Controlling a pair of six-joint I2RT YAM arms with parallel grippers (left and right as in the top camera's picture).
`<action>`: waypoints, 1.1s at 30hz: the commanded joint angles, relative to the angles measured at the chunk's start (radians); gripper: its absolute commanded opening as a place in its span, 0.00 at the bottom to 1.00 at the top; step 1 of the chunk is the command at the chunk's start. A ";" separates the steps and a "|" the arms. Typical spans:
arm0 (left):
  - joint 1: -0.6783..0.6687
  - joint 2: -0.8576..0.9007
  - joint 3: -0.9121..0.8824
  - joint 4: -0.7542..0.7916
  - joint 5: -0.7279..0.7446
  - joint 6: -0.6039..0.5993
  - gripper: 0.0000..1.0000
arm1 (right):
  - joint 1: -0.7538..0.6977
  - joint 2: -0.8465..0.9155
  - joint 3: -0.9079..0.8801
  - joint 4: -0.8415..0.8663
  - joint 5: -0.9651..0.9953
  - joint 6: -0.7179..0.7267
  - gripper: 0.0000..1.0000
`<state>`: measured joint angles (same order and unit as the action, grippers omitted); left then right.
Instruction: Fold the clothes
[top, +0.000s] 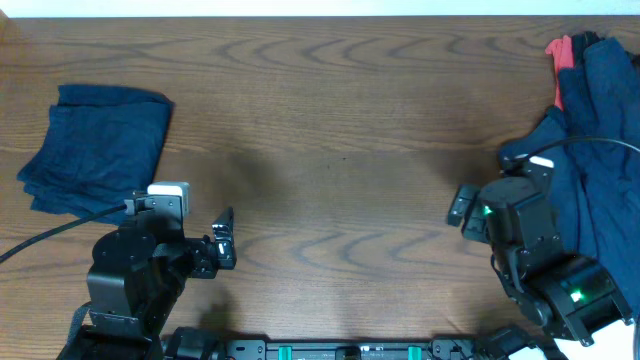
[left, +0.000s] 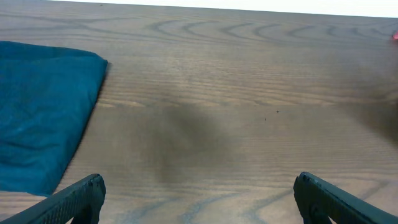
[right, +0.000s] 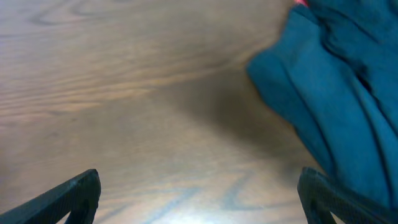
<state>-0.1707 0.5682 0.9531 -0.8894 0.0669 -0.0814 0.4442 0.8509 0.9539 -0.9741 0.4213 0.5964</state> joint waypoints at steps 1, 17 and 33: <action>0.001 0.000 -0.011 0.003 -0.016 -0.008 0.98 | -0.078 -0.021 -0.007 -0.003 -0.032 0.015 0.99; 0.001 0.000 -0.011 0.003 -0.016 -0.009 0.98 | -0.348 -0.381 -0.521 0.652 -0.375 -0.327 0.99; 0.001 0.000 -0.011 0.003 -0.016 -0.009 0.98 | -0.354 -0.834 -0.949 1.019 -0.377 -0.397 0.99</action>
<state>-0.1707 0.5686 0.9455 -0.8886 0.0669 -0.0811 0.1047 0.0776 0.0475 0.0498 0.0513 0.2222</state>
